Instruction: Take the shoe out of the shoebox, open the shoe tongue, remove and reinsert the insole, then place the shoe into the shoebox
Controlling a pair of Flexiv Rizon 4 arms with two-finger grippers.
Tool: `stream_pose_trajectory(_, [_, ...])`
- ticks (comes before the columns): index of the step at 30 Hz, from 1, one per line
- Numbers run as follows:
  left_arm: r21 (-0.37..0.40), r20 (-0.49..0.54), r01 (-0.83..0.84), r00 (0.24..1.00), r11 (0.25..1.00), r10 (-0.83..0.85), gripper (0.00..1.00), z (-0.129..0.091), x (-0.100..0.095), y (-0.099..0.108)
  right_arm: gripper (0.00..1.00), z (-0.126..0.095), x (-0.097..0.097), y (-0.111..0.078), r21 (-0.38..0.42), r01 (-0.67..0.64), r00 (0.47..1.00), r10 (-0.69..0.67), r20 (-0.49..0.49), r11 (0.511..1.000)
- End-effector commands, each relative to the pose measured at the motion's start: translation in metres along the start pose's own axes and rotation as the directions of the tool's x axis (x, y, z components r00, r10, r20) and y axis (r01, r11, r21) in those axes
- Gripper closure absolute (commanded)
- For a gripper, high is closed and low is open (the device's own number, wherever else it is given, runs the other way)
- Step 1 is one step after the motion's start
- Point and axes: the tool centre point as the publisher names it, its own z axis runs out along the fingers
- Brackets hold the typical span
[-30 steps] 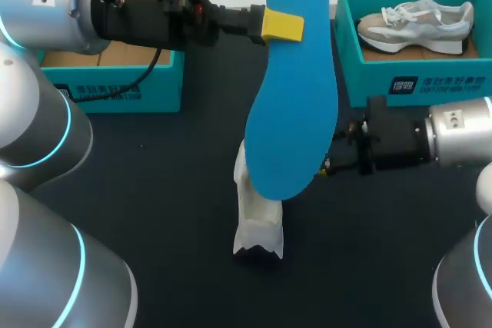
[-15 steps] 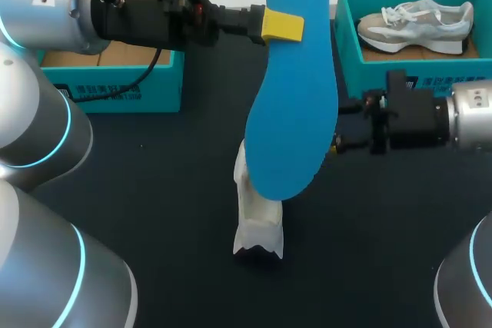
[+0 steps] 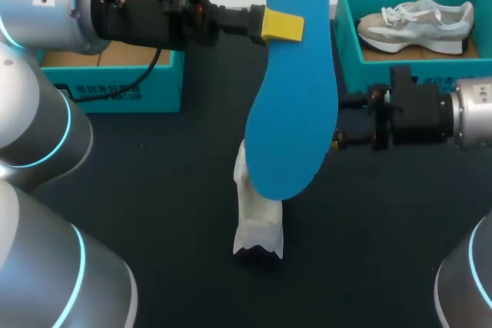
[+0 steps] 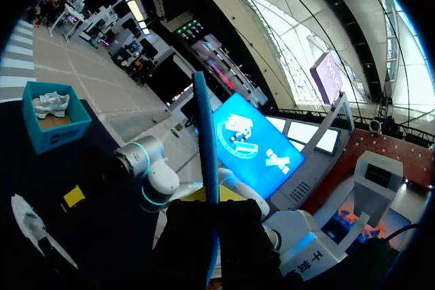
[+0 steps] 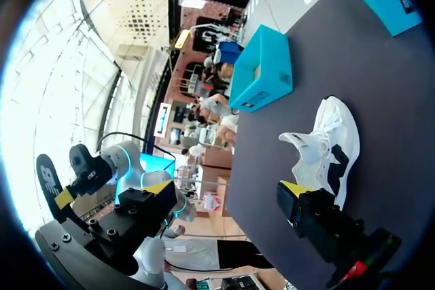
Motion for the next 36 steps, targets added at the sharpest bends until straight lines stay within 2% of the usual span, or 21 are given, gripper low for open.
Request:
stream_pose_trajectory(1, [0.0, -0.001, 0.0, 1.0, 1.0, 0.0, 1.0, 0.001, -0.001, 0.0, 0.0, 0.004, 0.001, 0.002, 0.001, -0.001, 1.0, 0.001, 0.003, 1.0])
stream_pose_trajectory(8, [0.0, -0.001, 0.0, 1.0, 1.0, 0.0, 1.0, 0.001, -0.001, 0.0, 0.0, 0.004, 0.001, 0.002, 0.001, -0.001, 1.0, 0.001, 0.003, 1.0])
stream_pose_trajectory(12, [0.03, -0.083, -0.15, 0.985, 0.988, 0.152, 1.0, -0.001, -0.013, -0.001, 0.0, 0.004, 0.001, 0.002, 0.001, -0.001, 1.0, 0.001, 0.003, 1.0])
stream_pose_trajectory(16, [0.075, -0.142, -0.383, 0.91, 0.921, 0.39, 1.0, -0.004, -0.027, 0.002, 0.0, 0.004, 0.001, 0.002, 0.001, -0.001, 1.0, 0.001, 0.003, 1.0])
stream_pose_trajectory(19, [0.106, -0.14, -0.572, 0.801, 0.813, 0.582, 1.0, -0.005, -0.04, 0.001, 0.0, 0.004, 0.001, 0.002, 0.001, -0.001, 1.0, 0.001, 0.003, 1.0])
stream_pose_trajectory(21, [0.063, -0.118, -0.725, 0.677, 0.685, 0.727, 1.0, -0.005, -0.049, 0.001, 0.0, 0.004, 0.001, 0.002, 0.001, -0.001, 1.0, 0.001, 0.003, 1.0])
stream_pose_trajectory(23, [0.034, -0.088, -0.805, 0.588, 0.593, 0.804, 1.0, -0.004, -0.052, 0.0, 0.0, 0.004, 0.001, 0.002, 0.001, -0.001, 1.0, 0.001, 0.003, 1.0])
stream_pose_trajectory(26, [-0.04, -0.07, -0.867, 0.499, 0.497, 0.864, 1.0, -0.008, -0.051, -0.001, 0.0, 0.004, 0.001, 0.002, 0.001, -0.001, 1.0, 0.001, 0.003, 1.0])
stream_pose_trajectory(28, [-0.09, -0.069, -0.937, 0.344, 0.337, 0.937, 1.0, -0.013, -0.051, 0.002, 0.0, 0.004, 0.001, 0.002, 0.001, -0.001, 1.0, 0.001, 0.003, 1.0])
stream_pose_trajectory(30, [-0.11, -0.063, -0.986, 0.133, 0.125, 0.989, 1.0, -0.018, -0.056, 0.003, 0.0, 0.004, 0.001, 0.002, 0.001, -0.001, 1.0, 0.001, 0.003, 1.0])
stream_pose_trajectory(32, [-0.061, -0.002, -0.998, 0.006, 0.006, 1.0, 1.0, -0.024, -0.062, 0.001, 0.0, 0.004, 0.001, 0.002, 0.001, -0.001, 1.0, 0.001, 0.003, 1.0])
stream_pose_trajectory(36, [-0.045, 0.012, -0.999, -0.005, -0.004, 1.0, 1.0, -0.026, -0.064, 0.0, 0.0, 0.004, 0.001, 0.002, 0.001, -0.001, 1.0, 0.001, 0.003, 1.0])
